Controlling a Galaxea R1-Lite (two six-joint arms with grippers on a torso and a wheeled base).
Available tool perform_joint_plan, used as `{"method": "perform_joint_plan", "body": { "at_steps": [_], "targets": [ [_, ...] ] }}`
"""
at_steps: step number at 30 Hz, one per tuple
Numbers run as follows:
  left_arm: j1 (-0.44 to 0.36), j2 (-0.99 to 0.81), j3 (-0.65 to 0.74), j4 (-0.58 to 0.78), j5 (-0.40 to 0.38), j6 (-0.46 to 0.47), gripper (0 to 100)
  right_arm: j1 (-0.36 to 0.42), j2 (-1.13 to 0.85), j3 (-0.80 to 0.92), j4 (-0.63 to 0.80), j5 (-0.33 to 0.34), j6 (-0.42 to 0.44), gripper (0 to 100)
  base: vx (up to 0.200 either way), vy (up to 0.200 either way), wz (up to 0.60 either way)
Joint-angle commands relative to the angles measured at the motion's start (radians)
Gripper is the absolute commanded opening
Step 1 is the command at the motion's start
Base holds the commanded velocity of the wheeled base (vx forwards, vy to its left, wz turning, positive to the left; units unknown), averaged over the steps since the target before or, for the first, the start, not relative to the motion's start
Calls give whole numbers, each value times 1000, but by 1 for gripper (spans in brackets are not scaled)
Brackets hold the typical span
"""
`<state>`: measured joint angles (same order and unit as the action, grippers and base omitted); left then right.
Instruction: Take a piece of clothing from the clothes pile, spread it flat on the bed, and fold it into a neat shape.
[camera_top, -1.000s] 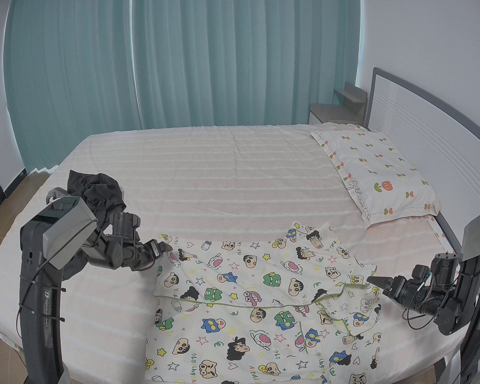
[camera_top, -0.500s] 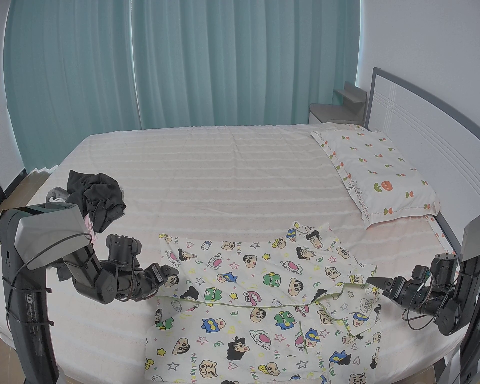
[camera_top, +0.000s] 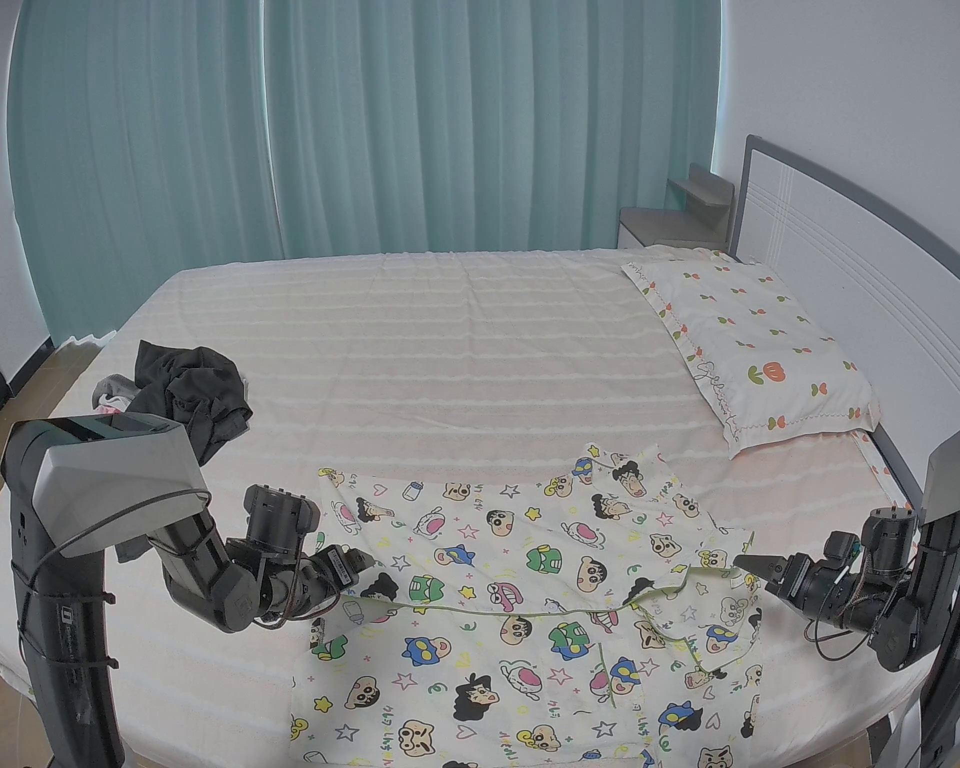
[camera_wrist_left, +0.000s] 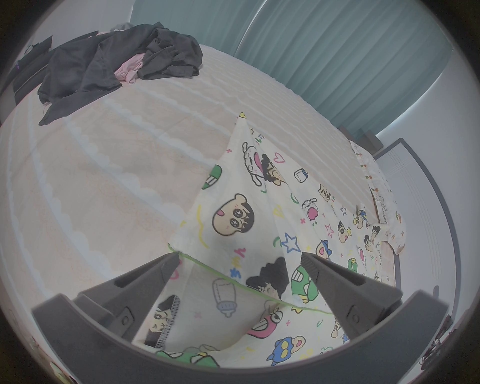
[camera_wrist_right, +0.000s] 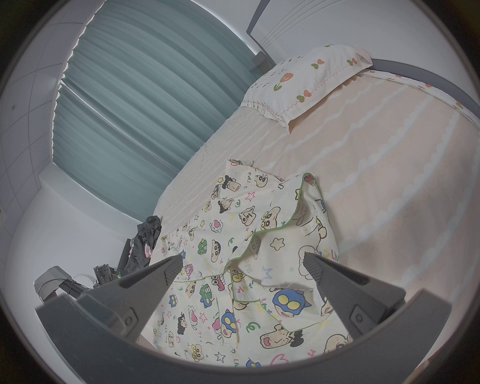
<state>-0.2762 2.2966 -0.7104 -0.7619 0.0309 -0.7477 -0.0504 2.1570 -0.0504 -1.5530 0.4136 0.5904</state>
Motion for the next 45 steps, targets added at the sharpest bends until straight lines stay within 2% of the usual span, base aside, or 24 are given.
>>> {"method": "perform_joint_plan", "body": {
  "at_steps": [1,8,14,37,38,43,45],
  "targets": [
    [-9,9,12,-2,6,2,100,0,0,-2,-18,1,0,100,0,0,0],
    [-41,35,12,-11,69,4,100,0,-5,0,-18,1,0,100,0,0,0],
    [-58,75,37,-116,104,7,100,0,-5,0,-18,1,0,100,0,0,0],
    [-58,76,26,-122,107,1,100,0,-3,1,-18,1,0,100,0,0,0],
    [-58,76,26,-122,107,1,0,0,-3,1,-18,1,0,100,0,0,0],
    [-58,78,26,-120,113,1,0,0,-5,1,-18,1,0,100,0,0,0],
    [-60,83,29,-122,146,1,0,0,-5,0,-18,1,0,100,0,0,0]
  ]
}}
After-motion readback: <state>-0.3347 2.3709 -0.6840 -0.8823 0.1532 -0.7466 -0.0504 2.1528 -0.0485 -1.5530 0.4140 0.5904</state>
